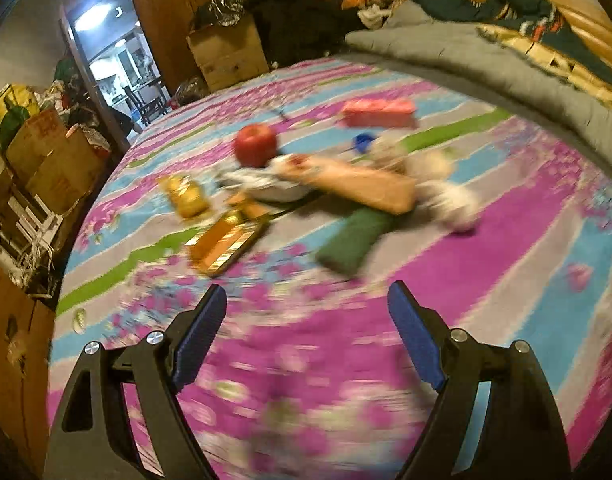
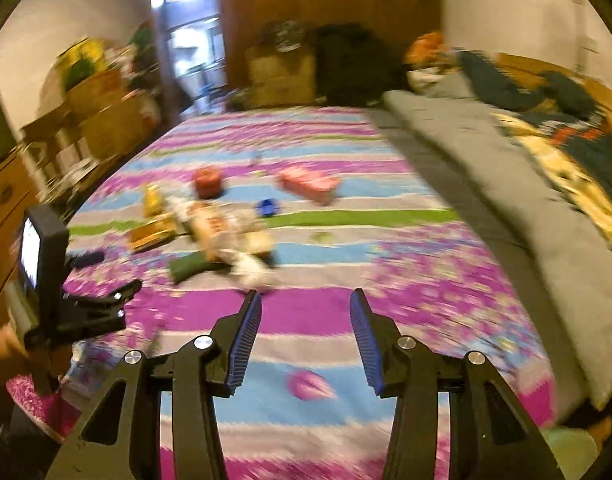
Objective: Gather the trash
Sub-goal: 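Grasp the gold cigarette box with the left gripper while the right grasps the tan medicine box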
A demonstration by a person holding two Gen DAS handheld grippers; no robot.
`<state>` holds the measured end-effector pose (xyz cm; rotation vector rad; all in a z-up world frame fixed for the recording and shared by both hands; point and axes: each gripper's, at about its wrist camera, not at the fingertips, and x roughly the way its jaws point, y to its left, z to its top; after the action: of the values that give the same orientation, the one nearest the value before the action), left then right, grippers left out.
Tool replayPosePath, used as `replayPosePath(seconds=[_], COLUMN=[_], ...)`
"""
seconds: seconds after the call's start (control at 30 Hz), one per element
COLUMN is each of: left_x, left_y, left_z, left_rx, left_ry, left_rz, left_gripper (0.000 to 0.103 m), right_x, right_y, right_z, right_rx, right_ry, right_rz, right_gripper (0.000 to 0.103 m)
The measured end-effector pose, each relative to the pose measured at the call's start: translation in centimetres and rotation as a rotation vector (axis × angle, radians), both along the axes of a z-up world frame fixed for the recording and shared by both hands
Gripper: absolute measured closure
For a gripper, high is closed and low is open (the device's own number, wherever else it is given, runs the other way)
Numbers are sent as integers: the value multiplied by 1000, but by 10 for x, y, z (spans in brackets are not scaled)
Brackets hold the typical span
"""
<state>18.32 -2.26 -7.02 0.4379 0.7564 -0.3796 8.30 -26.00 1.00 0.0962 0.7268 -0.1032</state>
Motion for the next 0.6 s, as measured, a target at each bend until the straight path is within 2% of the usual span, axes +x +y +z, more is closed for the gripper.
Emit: replayPosePath(seconds=[0.03,0.07,0.17,0.23,0.3,0.4,0.43,0.5,0.53,0.6], left_x=[12,20,54,78,96,115,119,125,128,134], left_y=[11,18,41,52,54,55,54,52,51,49], left_z=[-3,-4,-8,-11,-17,-29,-32,-37,-39,-48], left_rx=[14,18,7,5,9,55,68,85,88,104], left_ry=[12,20,47,57,71,75,81,73,76,81], left_rz=[-14,-20,-51,-86,-118,-168,-189,-227,-244,-271], left_gripper=[24,24,24,24,24,24,24,24,24,24], right_x=[20,36,90,129,162,210,227,246,260,274], right_y=[13,25,61,81,92,101,105,109,113,113], right_z=[-5,-9,-20,-30,-40,-58,-67,-79,-87,-100], right_rx=[4,-1,-35,-38,-46,-38,-58,-100,-160,-193], right_ry=[11,19,36,79,119,213,257,293,314,352], right_rz=[42,75,207,301,353,439,457,485,483,488], right_gripper=[45,33,13,7,5,5,5,5,5,5])
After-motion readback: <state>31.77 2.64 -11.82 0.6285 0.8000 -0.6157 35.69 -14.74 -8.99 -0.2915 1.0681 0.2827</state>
